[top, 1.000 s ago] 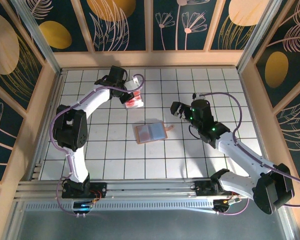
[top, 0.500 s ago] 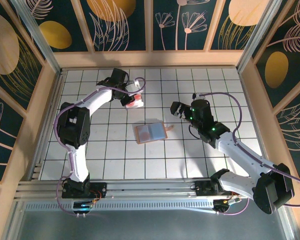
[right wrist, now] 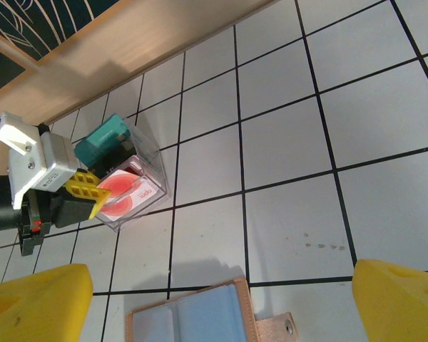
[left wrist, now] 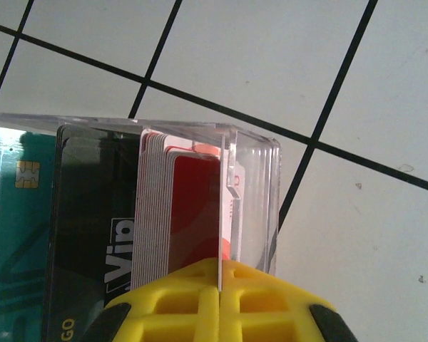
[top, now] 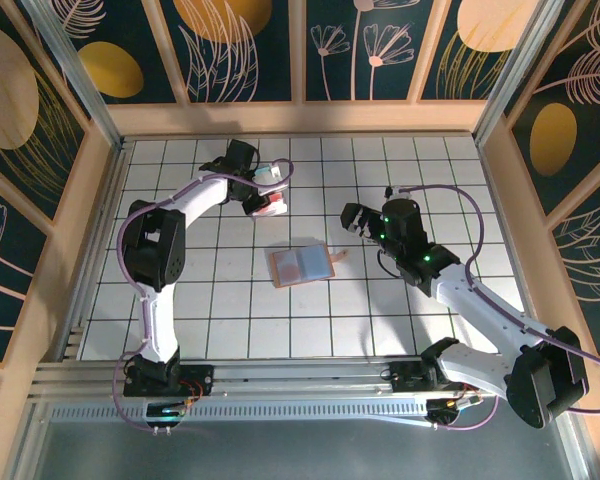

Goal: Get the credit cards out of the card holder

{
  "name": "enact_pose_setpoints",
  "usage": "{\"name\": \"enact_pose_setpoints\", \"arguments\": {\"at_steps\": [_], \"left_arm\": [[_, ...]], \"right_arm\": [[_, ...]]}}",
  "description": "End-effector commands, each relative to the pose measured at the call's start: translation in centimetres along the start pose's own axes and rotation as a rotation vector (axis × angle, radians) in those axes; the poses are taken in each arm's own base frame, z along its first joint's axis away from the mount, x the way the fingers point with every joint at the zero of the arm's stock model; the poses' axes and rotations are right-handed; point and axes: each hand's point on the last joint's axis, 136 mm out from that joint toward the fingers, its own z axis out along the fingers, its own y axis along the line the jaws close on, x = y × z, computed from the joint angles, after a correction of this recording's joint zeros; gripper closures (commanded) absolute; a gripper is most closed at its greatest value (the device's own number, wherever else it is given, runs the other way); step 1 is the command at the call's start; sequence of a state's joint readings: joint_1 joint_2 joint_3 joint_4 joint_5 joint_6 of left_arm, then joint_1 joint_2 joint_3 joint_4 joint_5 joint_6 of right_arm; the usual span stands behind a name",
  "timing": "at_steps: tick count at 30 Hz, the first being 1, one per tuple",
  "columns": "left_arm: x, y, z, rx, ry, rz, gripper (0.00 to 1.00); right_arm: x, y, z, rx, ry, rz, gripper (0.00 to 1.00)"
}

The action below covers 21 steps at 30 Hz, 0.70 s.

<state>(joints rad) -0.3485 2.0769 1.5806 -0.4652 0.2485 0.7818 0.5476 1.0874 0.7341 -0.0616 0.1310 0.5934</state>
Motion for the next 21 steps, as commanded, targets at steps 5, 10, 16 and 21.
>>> {"name": "enact_pose_setpoints", "arguments": {"at_steps": [5,10,16,21], "left_arm": [[1.4,-1.7,0.1,0.082,0.044,0.017,1.00],[2.4,-2.8,-0.5,0.099,0.060,0.042,1.00],[3.2,-4.1,-1.4,0.119,0.065,0.075,1.00],[3.7,-4.7,-1.9,0.136,0.083,0.090,0.89]], "right_arm": [[-0.9,0.7,-0.6,-0.016,-0.031,0.024,0.06],[-0.7,0.5,-0.7,-0.016,-0.025,0.028,0.06],[-0.7,0.6,-0.8,-0.023,-0.026,0.034,0.06],[-0.6,0.7,-0.7,-0.031,-0.021,0.038,0.06]]}}
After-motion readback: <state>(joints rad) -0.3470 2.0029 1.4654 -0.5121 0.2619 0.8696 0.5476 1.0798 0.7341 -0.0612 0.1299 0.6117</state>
